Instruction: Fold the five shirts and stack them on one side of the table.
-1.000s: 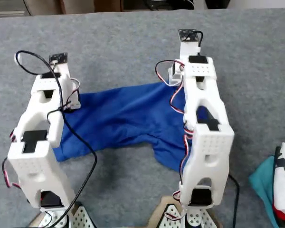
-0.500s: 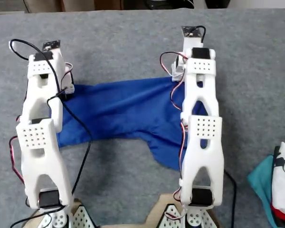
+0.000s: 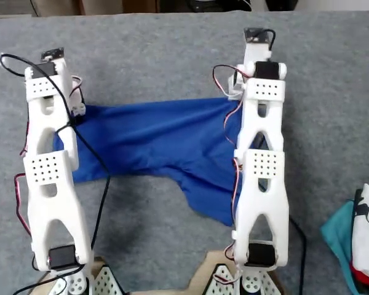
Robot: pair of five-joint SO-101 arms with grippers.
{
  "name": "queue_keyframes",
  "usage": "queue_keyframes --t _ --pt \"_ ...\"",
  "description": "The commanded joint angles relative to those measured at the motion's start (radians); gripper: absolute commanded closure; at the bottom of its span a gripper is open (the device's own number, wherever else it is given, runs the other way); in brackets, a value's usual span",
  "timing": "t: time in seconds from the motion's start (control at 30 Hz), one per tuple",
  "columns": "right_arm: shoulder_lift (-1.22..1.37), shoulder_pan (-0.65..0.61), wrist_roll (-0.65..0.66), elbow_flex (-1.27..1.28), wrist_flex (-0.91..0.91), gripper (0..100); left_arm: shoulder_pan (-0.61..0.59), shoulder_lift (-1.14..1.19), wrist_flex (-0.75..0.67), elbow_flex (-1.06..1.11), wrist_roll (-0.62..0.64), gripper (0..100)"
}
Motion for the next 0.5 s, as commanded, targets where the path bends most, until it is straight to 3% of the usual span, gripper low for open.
queue_keyframes --t 0.0,0.47 --pt "-0.142 -0.064 0.043 -0.047 0.021 99.3 -0.051 -0.005 0.02 -0.117 0.057 98" --pt "-0.331 -0.251 0.04 -0.012 0.144 99.3 -0.046 0.019 0.003 -0.064 0.14 98"
